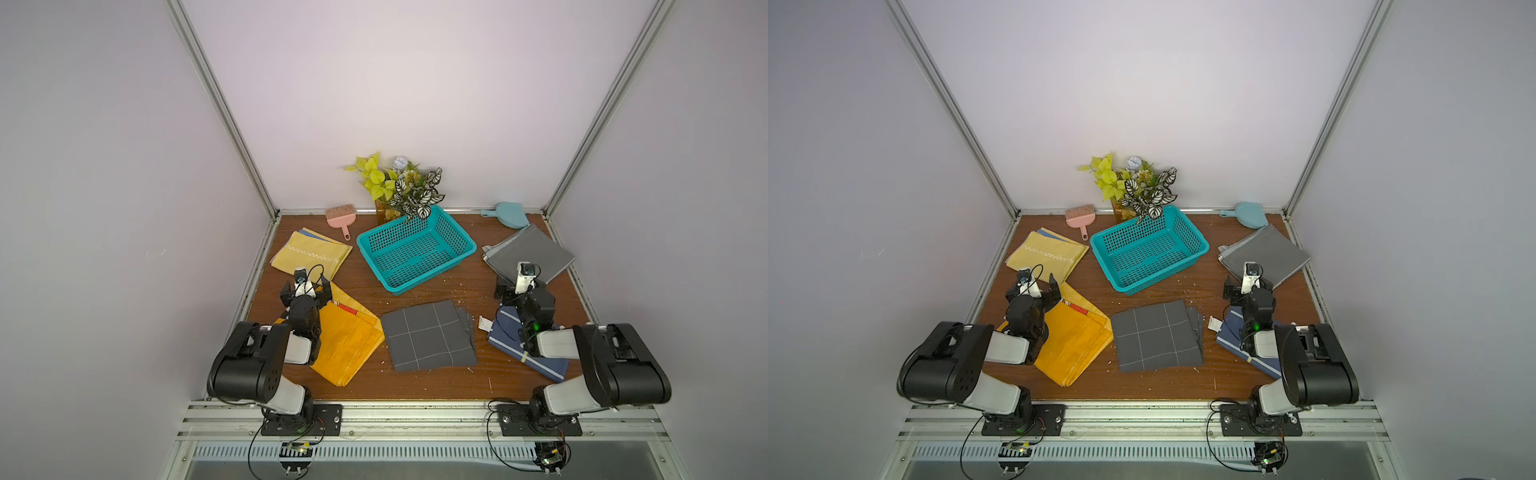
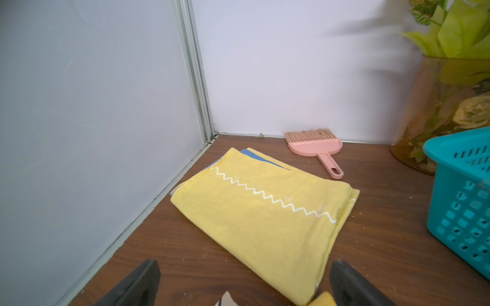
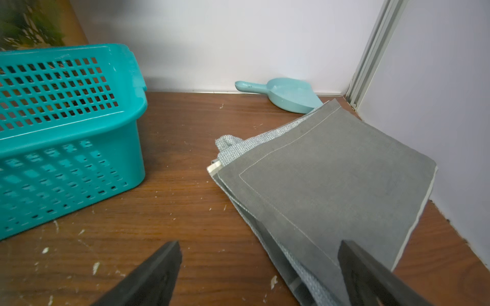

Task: Put the folded pillowcase in the basket
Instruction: Pick up the item at the center of the board.

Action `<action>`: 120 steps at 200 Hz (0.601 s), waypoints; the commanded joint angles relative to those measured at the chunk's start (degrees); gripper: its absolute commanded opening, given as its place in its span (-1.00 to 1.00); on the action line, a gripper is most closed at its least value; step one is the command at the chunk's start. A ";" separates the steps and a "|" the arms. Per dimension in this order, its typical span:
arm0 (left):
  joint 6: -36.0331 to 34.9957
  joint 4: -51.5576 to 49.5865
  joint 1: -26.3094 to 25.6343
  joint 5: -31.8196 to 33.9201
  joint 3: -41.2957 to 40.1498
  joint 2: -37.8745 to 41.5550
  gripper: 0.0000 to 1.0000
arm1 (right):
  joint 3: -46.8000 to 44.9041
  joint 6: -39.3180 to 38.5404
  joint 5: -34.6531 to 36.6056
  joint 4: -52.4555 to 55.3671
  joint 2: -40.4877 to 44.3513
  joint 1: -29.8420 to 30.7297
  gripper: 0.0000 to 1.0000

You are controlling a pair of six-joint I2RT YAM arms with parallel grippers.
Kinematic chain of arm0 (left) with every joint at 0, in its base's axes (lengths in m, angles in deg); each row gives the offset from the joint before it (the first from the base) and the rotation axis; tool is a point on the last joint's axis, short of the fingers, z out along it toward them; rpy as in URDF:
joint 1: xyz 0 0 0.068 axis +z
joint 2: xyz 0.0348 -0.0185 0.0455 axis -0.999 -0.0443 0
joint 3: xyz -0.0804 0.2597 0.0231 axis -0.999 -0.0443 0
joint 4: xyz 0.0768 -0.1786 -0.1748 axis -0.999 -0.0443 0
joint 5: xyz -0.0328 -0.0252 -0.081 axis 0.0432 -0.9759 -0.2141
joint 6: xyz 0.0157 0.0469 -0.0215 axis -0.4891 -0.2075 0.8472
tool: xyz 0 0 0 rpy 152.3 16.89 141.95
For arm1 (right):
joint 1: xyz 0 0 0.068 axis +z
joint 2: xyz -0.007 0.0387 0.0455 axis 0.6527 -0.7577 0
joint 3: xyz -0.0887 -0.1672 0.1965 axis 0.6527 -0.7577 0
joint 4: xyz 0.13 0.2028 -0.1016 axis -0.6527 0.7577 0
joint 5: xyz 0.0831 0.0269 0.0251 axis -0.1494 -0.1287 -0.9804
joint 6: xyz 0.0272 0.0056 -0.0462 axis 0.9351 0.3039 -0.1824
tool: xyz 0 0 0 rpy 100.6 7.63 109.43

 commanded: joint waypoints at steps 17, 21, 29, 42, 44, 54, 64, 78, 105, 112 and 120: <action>9.48 -37.10 -0.48 -5.78 15.94 16.38 0.87 | 24.04 4.77 -3.04 32.30 9.24 1.70 0.99; 10.82 -38.68 -0.77 -7.61 16.74 17.08 0.86 | 25.92 5.78 -3.88 35.61 9.06 2.09 0.99; 13.82 -40.99 -1.93 -10.16 17.87 17.88 0.88 | 28.80 7.51 -5.96 41.87 8.53 3.02 0.99; 16.04 -44.61 -4.17 -14.63 20.00 18.26 0.90 | 31.46 9.67 -8.63 51.15 8.34 5.34 0.99; 16.21 -45.82 -4.72 -14.81 20.66 18.16 0.90 | 31.56 10.02 -8.68 52.34 8.48 5.89 0.99; 16.35 -53.07 -7.48 -15.86 24.48 16.87 0.90 | 31.43 11.96 -8.56 56.85 9.71 8.59 0.99; 16.59 -61.68 -10.08 -16.21 28.71 15.04 0.91 | 30.71 14.41 -9.06 60.58 11.16 11.04 0.99; 19.84 -70.64 -12.33 -18.77 32.20 13.03 0.92 | 28.73 18.35 -11.50 63.68 12.62 13.98 0.99; 26.50 -76.92 -16.59 -25.25 30.01 13.65 0.94 | 24.03 22.99 -14.23 67.16 13.67 20.60 0.99; 27.42 -77.71 -18.64 -25.63 29.03 14.47 1.00 | 23.05 23.67 -13.43 67.92 14.17 22.40 0.99; 28.62 -78.55 -21.04 -25.08 28.09 15.61 0.99 | 21.60 24.38 -12.12 68.28 15.00 24.07 0.99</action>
